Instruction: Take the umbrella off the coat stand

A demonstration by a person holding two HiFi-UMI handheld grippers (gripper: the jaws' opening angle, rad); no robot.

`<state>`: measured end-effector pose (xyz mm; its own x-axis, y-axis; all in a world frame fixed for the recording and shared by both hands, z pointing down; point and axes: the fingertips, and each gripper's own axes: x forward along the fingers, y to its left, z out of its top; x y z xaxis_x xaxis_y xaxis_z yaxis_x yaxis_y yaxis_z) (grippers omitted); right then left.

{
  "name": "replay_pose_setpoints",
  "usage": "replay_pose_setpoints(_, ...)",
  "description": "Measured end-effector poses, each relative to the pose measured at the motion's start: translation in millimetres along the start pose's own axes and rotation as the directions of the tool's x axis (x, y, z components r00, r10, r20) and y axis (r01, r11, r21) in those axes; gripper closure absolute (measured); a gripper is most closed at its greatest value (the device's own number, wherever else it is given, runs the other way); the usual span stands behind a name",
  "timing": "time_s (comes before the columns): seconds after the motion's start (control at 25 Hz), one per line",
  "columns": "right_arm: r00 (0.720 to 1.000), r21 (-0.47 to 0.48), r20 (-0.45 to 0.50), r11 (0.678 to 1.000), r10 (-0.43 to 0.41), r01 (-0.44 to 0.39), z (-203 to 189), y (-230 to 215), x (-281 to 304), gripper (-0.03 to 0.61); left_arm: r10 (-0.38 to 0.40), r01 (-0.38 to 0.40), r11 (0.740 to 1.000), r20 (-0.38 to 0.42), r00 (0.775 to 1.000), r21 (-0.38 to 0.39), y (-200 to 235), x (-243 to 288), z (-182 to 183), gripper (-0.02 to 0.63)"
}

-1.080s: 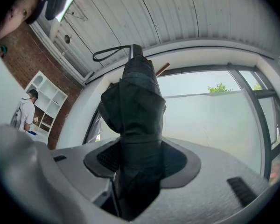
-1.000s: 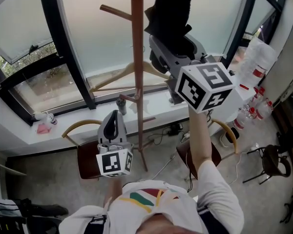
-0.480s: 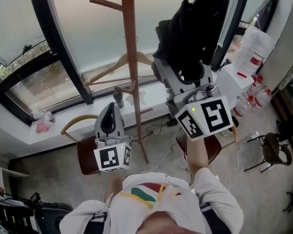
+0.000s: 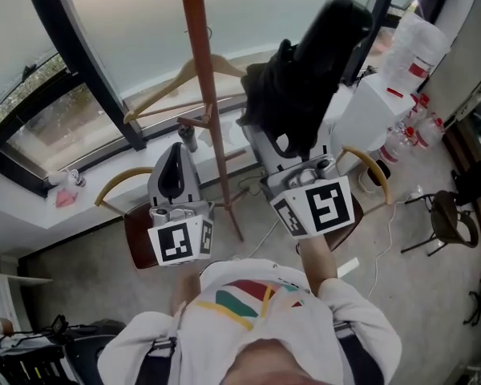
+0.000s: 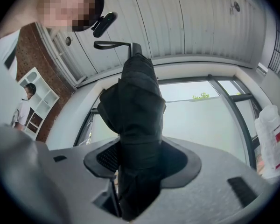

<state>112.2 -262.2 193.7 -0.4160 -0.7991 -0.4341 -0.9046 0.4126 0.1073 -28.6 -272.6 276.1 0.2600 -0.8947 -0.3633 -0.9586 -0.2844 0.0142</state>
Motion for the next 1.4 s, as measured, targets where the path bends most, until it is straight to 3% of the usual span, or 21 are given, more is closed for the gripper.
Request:
replay_pose_setpoints(0.28,0.996,0.029,-0.079,0.999,-0.038,0.041,-48.7,-0.8,-18.9,0.353,0.0,0.0,1.0,-0.01,1.0,0.007,3.7,-1.2,-8.4,0.603)
replay_pose_setpoints(0.6,0.987,0.011,-0.157,1.0,-0.027,0.029,-90.9,16.1,-38.5,0.353,0.012,-0.011,1.0,-0.014,1.0,0.022,12.6,-1.4,-11.3,0.603)
replay_pose_setpoints(1.4,0.96,0.09,-0.276,0.994,-0.042,0.069,-134.4,21.3,-69.1,0.353,-0.001,0.003,0.999,-0.045,0.999,0.034,4.0,-9.9,-25.6,0.603)
